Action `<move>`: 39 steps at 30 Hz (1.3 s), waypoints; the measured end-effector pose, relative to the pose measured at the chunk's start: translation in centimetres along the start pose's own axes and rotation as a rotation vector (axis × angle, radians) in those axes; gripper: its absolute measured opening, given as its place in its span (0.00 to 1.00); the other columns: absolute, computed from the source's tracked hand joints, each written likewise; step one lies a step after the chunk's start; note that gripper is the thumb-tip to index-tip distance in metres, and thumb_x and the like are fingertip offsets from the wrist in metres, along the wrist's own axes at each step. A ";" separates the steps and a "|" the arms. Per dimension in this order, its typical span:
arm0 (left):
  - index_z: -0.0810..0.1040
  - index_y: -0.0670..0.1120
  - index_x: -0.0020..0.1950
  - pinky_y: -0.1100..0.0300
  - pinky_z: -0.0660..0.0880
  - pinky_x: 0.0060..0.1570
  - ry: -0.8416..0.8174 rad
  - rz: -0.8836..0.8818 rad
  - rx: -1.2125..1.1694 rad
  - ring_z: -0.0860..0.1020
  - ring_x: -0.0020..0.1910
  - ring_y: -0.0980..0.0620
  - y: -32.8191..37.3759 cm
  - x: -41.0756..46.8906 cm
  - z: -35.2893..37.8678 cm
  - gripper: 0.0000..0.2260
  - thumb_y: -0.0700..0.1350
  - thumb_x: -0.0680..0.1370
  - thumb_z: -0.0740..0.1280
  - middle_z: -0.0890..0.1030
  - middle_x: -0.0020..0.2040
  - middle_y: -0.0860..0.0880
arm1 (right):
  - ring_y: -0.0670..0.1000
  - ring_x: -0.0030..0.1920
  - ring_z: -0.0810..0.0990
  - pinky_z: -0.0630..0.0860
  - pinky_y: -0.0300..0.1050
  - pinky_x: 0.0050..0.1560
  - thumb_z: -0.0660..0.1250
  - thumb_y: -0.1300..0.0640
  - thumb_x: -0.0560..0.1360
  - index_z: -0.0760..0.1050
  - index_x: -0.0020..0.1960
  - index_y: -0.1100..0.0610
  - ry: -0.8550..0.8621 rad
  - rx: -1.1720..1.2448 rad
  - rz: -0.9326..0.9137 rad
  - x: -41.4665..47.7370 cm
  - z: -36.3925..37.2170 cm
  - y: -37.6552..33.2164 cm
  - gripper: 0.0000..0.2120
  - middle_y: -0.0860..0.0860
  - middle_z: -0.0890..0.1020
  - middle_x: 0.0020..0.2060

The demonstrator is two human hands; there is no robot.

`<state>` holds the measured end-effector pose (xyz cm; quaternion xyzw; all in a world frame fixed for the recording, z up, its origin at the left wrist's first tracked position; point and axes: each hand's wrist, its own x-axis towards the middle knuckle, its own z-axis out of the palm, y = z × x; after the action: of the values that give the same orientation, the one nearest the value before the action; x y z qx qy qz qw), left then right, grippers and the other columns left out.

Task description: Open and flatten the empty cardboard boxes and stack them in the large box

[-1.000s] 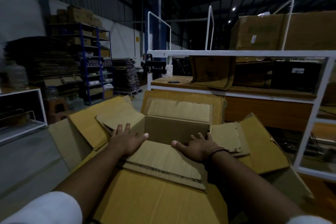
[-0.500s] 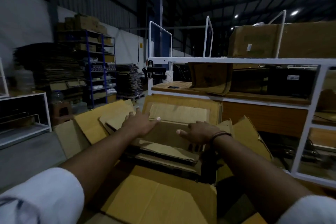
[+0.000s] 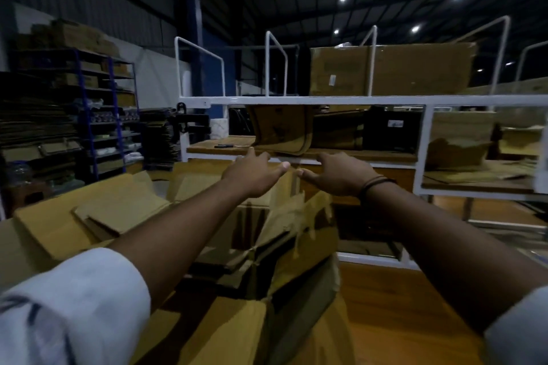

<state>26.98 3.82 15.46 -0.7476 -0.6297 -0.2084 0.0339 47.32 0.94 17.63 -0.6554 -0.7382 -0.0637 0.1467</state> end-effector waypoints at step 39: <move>0.63 0.48 0.81 0.33 0.57 0.76 -0.459 0.593 0.230 0.58 0.78 0.30 44.8 -0.9 27.9 0.35 0.67 0.80 0.61 0.59 0.81 0.38 | 0.71 0.75 0.50 0.69 0.68 0.67 0.56 0.20 0.72 0.67 0.73 0.51 0.027 0.047 0.781 -20.1 16.0 45.8 0.43 0.62 0.61 0.73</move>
<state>77.19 2.53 -0.77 -0.9157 -0.3967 0.0547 0.0345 92.36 -7.43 -8.09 -0.8824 -0.4326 0.0052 0.1849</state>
